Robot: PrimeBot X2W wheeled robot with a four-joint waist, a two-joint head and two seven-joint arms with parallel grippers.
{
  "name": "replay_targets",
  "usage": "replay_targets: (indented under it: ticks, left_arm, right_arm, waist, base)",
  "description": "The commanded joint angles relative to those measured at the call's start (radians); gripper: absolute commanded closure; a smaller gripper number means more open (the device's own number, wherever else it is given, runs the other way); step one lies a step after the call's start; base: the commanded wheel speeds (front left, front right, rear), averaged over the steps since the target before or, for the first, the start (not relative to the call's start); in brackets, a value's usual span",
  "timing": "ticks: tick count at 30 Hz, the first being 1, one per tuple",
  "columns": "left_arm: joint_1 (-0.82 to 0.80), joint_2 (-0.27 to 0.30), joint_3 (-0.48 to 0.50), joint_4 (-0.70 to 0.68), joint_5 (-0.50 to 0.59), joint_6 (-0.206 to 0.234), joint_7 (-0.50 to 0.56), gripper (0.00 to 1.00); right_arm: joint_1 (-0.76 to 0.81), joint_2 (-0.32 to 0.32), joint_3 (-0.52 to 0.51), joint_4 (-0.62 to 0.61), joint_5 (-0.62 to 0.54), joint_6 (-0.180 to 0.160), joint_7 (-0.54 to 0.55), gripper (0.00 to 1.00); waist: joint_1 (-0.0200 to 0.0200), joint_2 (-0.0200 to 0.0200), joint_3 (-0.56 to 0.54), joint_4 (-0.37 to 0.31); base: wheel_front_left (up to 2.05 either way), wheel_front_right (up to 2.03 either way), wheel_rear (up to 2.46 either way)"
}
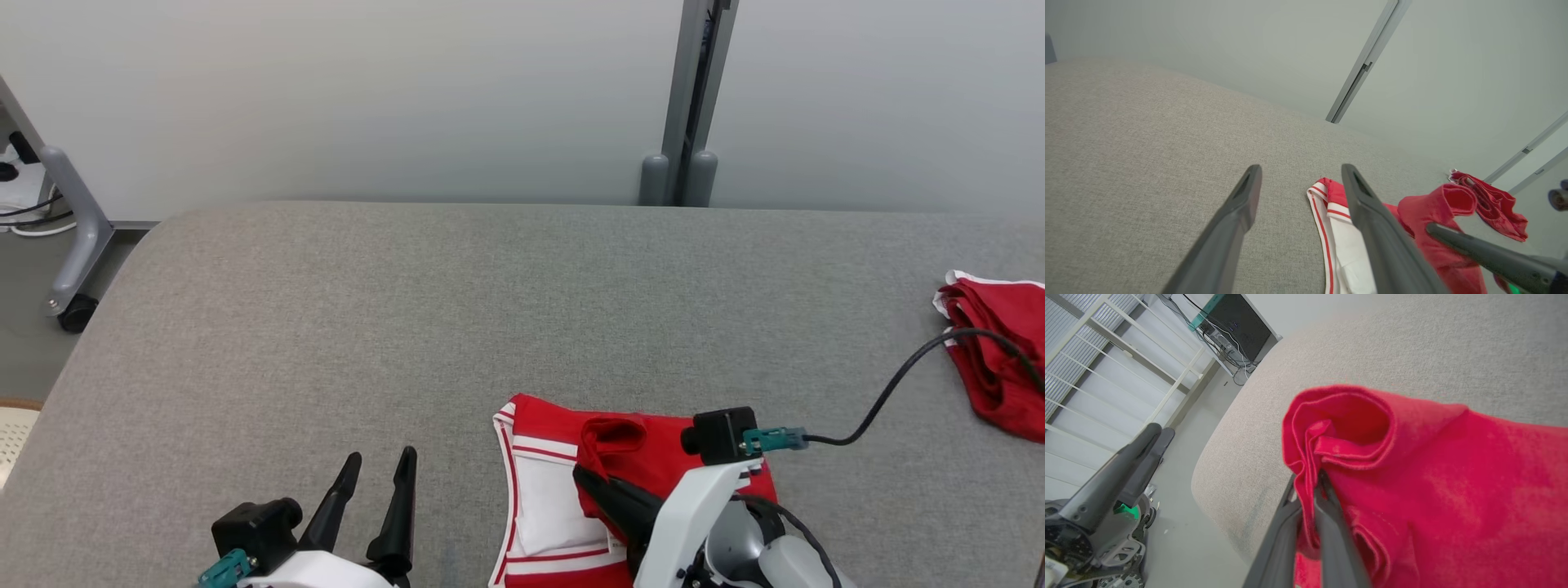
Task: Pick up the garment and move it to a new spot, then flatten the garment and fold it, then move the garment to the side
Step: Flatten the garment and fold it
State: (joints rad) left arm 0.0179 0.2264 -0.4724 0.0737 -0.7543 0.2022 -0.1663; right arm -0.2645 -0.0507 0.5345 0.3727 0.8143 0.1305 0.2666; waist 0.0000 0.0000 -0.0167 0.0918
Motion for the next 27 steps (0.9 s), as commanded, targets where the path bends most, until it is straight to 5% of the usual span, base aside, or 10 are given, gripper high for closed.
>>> replay_targets:
  ticks: [1,7,8,10,11,12,21,27]
  left_arm:
    - [-0.013,0.000,-0.001,0.004,0.000,-0.006,-0.004,0.00]
    - [-0.019,-0.003,-0.005,0.011,-0.002,-0.007,-0.007,0.00]
    - [-0.020,-0.004,-0.005,0.012,-0.002,-0.007,-0.008,0.00]
    - [-0.021,-0.005,-0.006,0.014,-0.003,-0.007,-0.008,0.00]
    - [-0.022,-0.005,-0.007,0.015,-0.003,-0.008,-0.008,0.00]
    - [-0.023,-0.006,-0.008,0.016,-0.003,-0.007,-0.010,0.00]
    - [-0.025,-0.009,-0.009,0.018,-0.004,-0.004,-0.020,0.00]
    - [-0.025,-0.009,-0.010,0.018,-0.002,-0.001,-0.026,0.00]
  right_arm:
    - [-0.025,-0.002,0.033,0.027,0.026,0.001,-0.019,1.00]
    - [-0.078,-0.003,0.111,0.111,0.061,0.001,-0.068,1.00]
    - [-0.091,-0.003,0.124,0.129,0.060,0.001,-0.081,0.93]
    - [-0.114,-0.002,0.149,0.161,0.055,0.001,-0.107,0.56]
    - [-0.124,-0.002,0.163,0.173,0.060,0.001,-0.120,0.07]
    - [-0.133,-0.002,0.175,0.182,0.070,0.000,-0.130,0.00]
    - [-0.207,-0.003,0.231,0.228,0.108,0.000,-0.249,0.00]
    - [-0.237,-0.003,0.175,0.303,0.007,0.000,-0.362,0.00]
  waist:
    - [0.0000,0.0000,-0.002,0.013]
    - [0.0000,0.0000,-0.006,0.031]
    - [0.0000,0.0000,-0.007,0.034]
    - [0.0000,0.0000,-0.009,0.039]
    - [0.0000,0.0000,-0.010,0.041]
    - [0.0000,0.0000,-0.011,0.042]
    - [0.0000,0.0000,-0.016,0.042]
    - [0.0000,0.0000,-0.017,0.028]
  base:
    - [0.00,0.00,0.00]
    - [0.00,0.00,0.00]
    - [0.00,0.00,0.00]
    - [0.00,0.00,0.00]
    - [0.00,0.00,0.00]
    - [0.00,0.00,0.00]
    - [0.00,0.00,0.00]
    - [0.00,0.00,0.00]
